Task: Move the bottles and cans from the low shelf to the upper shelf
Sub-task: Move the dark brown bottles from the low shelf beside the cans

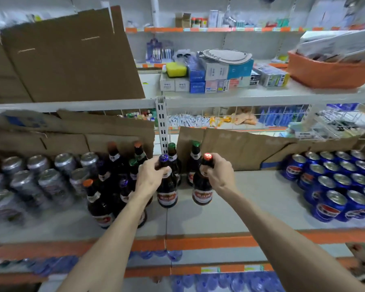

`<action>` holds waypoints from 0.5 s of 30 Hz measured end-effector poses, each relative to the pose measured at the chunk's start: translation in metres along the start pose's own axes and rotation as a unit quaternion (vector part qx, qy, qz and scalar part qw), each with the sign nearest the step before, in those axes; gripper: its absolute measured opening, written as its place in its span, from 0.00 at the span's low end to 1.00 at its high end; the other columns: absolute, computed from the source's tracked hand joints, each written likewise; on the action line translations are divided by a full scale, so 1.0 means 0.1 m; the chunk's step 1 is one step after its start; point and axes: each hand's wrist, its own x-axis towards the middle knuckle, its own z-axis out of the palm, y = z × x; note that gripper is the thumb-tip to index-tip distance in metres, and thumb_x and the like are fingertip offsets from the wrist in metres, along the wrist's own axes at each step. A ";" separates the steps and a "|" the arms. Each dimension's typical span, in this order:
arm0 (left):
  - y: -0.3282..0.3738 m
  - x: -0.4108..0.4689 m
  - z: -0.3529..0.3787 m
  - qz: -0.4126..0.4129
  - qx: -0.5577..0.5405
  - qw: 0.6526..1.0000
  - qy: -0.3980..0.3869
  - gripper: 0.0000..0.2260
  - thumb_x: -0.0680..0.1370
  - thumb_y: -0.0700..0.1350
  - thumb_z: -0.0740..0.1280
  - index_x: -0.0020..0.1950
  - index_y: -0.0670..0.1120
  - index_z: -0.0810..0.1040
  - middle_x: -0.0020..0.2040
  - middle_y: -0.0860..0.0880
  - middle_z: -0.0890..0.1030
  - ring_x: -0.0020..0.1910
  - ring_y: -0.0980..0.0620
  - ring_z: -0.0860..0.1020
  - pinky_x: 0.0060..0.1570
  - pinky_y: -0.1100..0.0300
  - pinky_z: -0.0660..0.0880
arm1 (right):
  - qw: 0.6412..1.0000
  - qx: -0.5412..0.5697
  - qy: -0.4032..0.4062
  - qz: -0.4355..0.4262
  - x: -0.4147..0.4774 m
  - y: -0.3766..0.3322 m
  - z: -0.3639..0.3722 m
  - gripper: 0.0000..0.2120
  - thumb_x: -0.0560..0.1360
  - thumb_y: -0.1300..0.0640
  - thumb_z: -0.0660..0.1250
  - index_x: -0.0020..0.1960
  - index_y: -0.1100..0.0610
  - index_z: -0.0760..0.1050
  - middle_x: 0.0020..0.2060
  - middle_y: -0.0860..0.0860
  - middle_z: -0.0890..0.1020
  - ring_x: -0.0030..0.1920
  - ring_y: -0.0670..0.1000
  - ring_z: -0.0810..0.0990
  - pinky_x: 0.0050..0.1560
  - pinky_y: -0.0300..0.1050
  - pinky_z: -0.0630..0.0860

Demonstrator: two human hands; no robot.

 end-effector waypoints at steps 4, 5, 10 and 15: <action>-0.12 0.13 0.08 -0.010 -0.006 1.000 -0.011 0.03 0.72 0.42 0.73 0.41 0.48 0.80 0.42 0.51 0.84 0.46 0.50 0.81 0.42 0.61 0.72 | 1.000 -0.005 -0.005 0.008 0.13 0.07 0.15 0.13 0.72 0.59 0.69 0.56 0.57 0.77 0.47 0.56 0.83 0.47 0.58 0.78 0.40 0.43 0.65; -0.14 0.15 0.09 -0.013 -0.005 1.000 -0.014 0.03 0.72 0.43 0.73 0.42 0.49 0.81 0.43 0.52 0.85 0.47 0.52 0.81 0.44 0.61 0.71 | 1.000 -0.007 -0.005 0.009 0.15 0.09 0.18 0.13 0.72 0.59 0.69 0.56 0.57 0.77 0.47 0.57 0.83 0.47 0.59 0.78 0.40 0.43 0.66; -0.21 0.24 0.15 -0.019 -0.018 0.999 -0.023 0.06 0.73 0.43 0.74 0.48 0.50 0.83 0.47 0.53 0.85 0.50 0.54 0.81 0.47 0.62 0.72 | 1.000 -0.008 -0.002 0.012 0.22 0.18 0.26 0.11 0.72 0.60 0.70 0.54 0.59 0.77 0.46 0.57 0.83 0.47 0.59 0.78 0.40 0.42 0.64; -0.26 0.27 0.22 -0.030 0.005 0.999 -0.011 0.05 0.74 0.46 0.73 0.49 0.50 0.83 0.44 0.53 0.83 0.46 0.54 0.79 0.40 0.63 0.68 | 1.000 -0.009 -0.005 0.012 0.27 0.24 0.32 0.11 0.72 0.60 0.70 0.54 0.59 0.77 0.45 0.55 0.83 0.44 0.57 0.77 0.41 0.42 0.68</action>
